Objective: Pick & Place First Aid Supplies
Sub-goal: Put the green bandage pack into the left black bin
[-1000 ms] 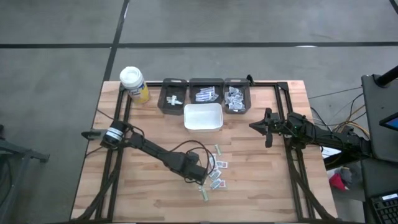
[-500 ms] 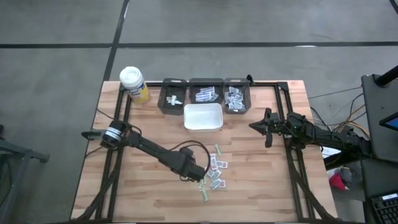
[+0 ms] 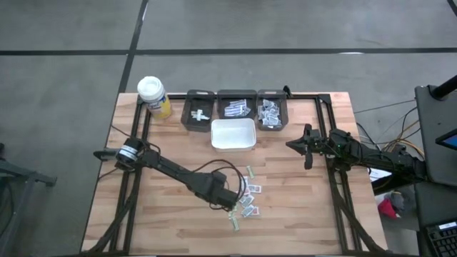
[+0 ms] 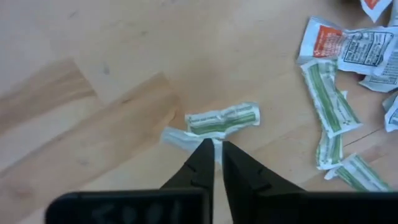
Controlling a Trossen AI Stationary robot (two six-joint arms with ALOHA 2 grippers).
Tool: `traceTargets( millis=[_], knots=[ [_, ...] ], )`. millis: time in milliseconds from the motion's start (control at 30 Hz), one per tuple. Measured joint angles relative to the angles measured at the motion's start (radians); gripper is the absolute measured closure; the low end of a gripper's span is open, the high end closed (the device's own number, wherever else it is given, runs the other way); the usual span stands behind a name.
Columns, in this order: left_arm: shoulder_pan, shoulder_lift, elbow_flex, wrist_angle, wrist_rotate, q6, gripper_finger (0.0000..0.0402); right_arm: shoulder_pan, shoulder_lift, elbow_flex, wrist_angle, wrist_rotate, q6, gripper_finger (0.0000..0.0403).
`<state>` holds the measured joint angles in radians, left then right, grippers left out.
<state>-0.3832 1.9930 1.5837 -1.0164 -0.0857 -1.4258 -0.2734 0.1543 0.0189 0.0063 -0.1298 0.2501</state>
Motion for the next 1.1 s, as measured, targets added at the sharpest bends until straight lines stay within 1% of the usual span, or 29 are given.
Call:
traceTargets(
  millis=[100, 200, 367, 633, 833, 967, 1033, 1100],
  knots=[
    [0.0, 0.0, -0.004, -0.003, 0.006, -0.037, 0.0352, 0.0, 0.0, 0.0, 0.0, 0.0, 0.0, 0.0394],
    [0.0, 0.0, -0.015, -0.005, 0.006, -0.043, 0.0331, 0.0, 0.0, 0.0, 0.0, 0.0, 0.0, 0.0394],
    [-0.001, -0.001, -0.043, -0.004, 0.016, -0.042, 0.0312, 0.0, 0.0, 0.0, 0.0, 0.0, 0.0, 0.0394],
    [-0.004, -0.002, -0.107, 0.035, 0.02, 0.012, 0.0309, 0.0, 0.0, 0.0, 0.0, 0.0, 0.0, 0.0394],
    [-0.004, -0.007, -0.203, 0.2, 0.019, 0.056, 0.0309, 0.0, 0.0, 0.0, 0.0, 0.0, 0.0, 0.0394],
    [-0.004, -0.013, -0.254, 0.253, 0.017, 0.046, 0.031, 0.0, 0.0, 0.0, 0.0, 0.0, 0.0, 0.0394],
    [-0.003, -0.012, -0.27, 0.252, 0.031, 0.04, 0.0317, 0.0, 0.001, 0.0, 0.0, 0.0, 0.0, 0.0394],
    [-0.002, -0.011, -0.271, 0.242, 0.047, 0.051, 0.0333, 0.0, 0.003, 0.0, 0.0, 0.0, 0.0, 0.0394]
  ],
)
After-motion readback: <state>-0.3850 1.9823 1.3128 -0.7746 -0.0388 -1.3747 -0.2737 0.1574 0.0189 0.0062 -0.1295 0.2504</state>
